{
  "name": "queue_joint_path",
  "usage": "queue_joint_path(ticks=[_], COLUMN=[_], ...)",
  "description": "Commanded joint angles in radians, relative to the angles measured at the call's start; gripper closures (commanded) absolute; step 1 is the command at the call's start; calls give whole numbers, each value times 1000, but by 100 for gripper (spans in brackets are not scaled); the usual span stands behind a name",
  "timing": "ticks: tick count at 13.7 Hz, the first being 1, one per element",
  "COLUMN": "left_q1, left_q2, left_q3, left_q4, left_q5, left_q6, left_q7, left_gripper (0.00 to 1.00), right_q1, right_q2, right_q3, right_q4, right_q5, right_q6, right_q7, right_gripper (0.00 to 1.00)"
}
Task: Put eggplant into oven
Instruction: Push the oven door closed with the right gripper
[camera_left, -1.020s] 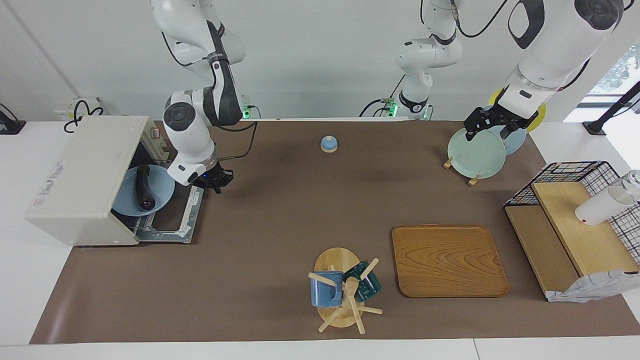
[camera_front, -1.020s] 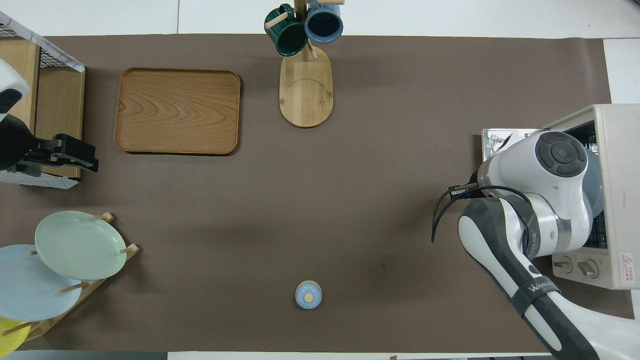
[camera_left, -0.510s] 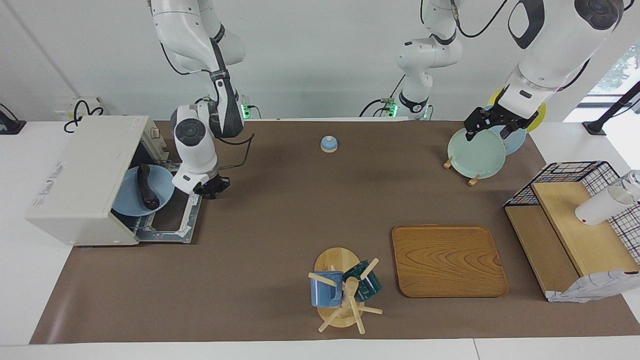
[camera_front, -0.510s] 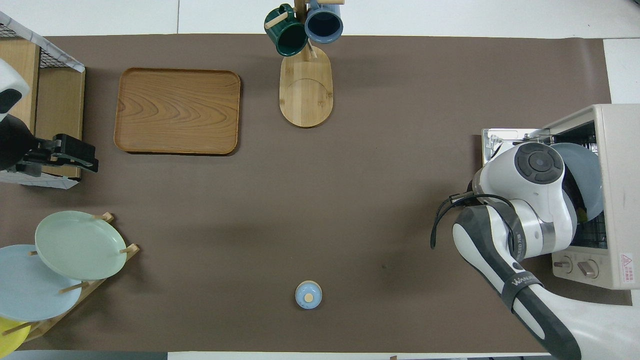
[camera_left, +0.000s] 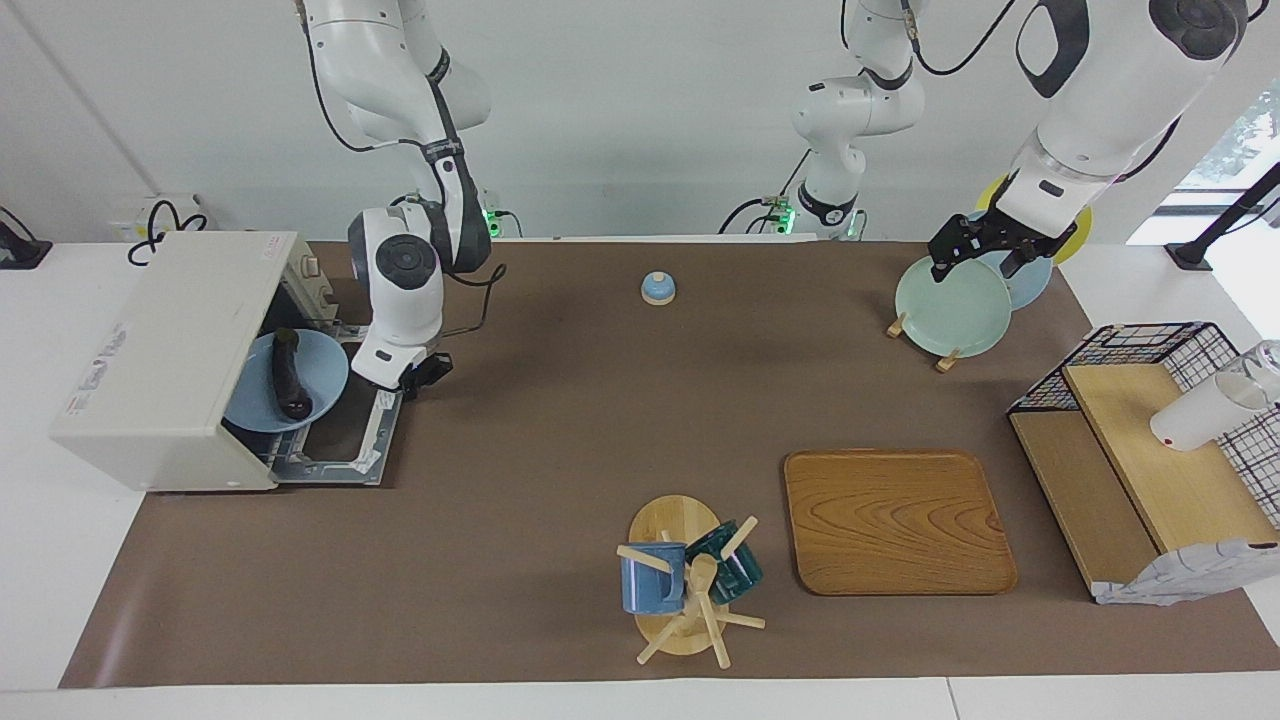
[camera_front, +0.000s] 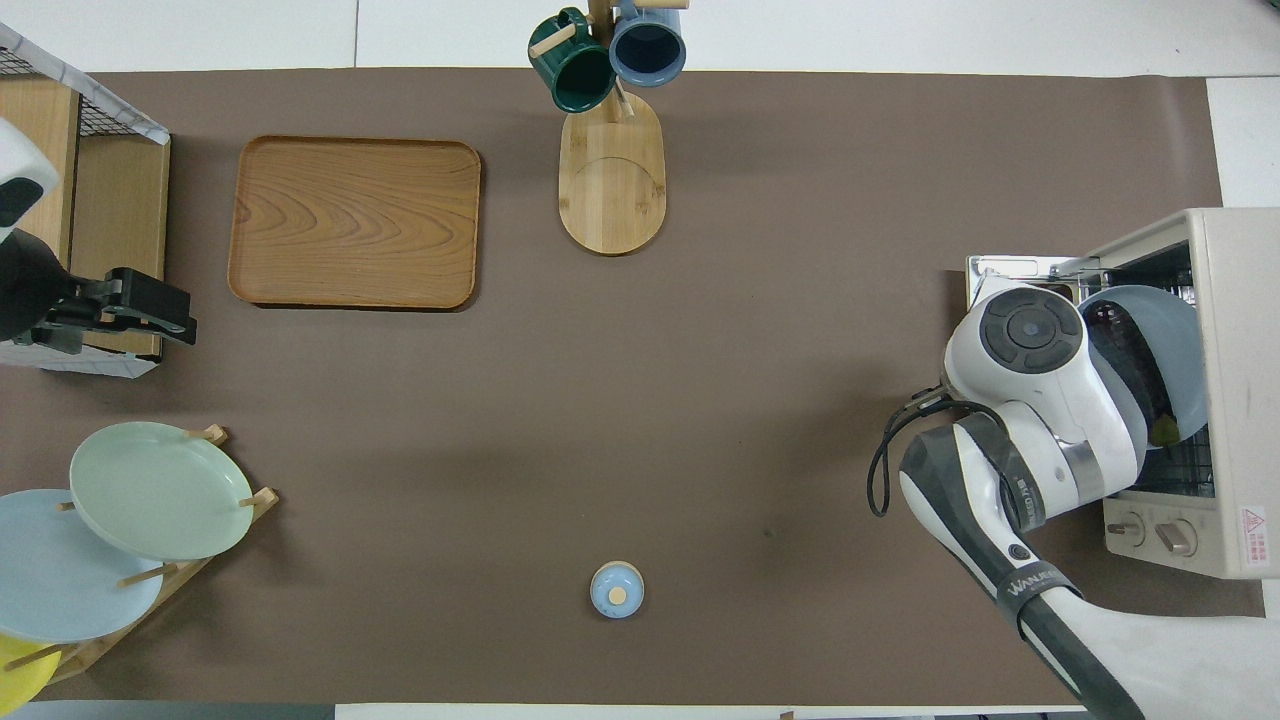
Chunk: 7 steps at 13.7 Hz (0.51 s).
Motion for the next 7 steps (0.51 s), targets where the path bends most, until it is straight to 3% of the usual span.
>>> queue_joint_path(ticks=[1, 4, 7], left_q1=[9, 9, 9], left_q2=[-17, -19, -17], left_q3=[-3, -3, -3], left_q4=[-13, -13, -13], left_q5=[10, 10, 10], left_q6=[8, 8, 8], left_q7=[1, 1, 1], left_gripper=[0, 0, 0], right_q1=[-19, -60, -167], right_q2=[-19, -57, -77], right_q3=[-5, -13, -13], right_q4=[104, 166, 180], right_q5=[-45, -36, -4], right_q6=[-124, -184, -192], right_q7=[-74, -152, -281], right_gripper=[100, 100, 100])
